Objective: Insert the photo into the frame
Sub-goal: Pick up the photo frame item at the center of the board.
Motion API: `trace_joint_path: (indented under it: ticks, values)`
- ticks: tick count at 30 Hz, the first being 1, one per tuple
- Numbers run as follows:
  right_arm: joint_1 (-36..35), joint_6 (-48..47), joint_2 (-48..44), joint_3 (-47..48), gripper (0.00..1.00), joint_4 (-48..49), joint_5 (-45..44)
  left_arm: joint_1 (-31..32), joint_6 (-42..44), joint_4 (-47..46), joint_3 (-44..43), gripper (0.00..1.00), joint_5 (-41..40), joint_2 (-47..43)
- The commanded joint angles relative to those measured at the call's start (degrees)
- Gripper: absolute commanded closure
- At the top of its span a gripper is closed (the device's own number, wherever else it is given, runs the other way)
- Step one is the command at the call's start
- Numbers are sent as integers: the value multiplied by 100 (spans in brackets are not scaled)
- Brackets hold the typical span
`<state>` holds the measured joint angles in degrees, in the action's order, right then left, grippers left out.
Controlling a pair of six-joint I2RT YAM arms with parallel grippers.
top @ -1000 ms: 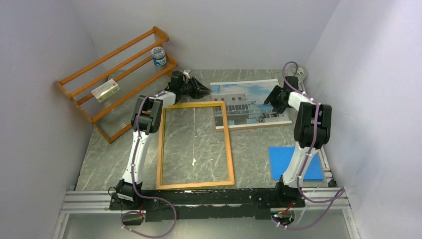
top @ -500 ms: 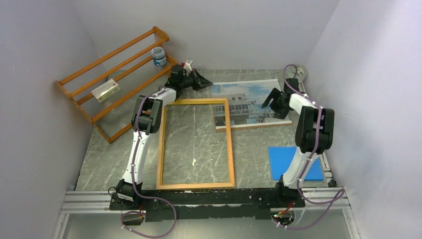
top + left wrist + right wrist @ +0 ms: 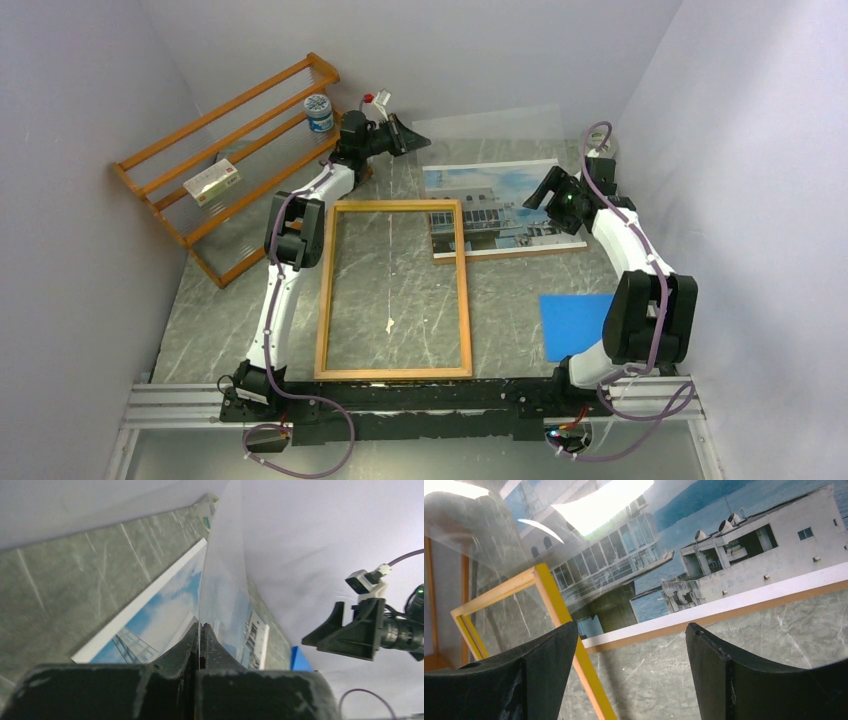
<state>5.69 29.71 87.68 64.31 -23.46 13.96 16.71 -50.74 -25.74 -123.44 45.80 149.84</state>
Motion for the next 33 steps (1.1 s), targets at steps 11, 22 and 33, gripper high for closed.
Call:
trace_joint_path:
  ticks: [11, 22, 33]
  values:
    - [-51, -156, -698, 75, 17, 52, 21, 34, 1361, -1152, -416, 97, -446, -766]
    - [-51, -80, -1086, 193, 17, 105, 91, 34, 1581, -1841, -575, 97, -636, -965]
    - [-51, -470, -1524, 889, 18, -63, 244, 43, 1547, -1733, 73, 97, -266, -1993]
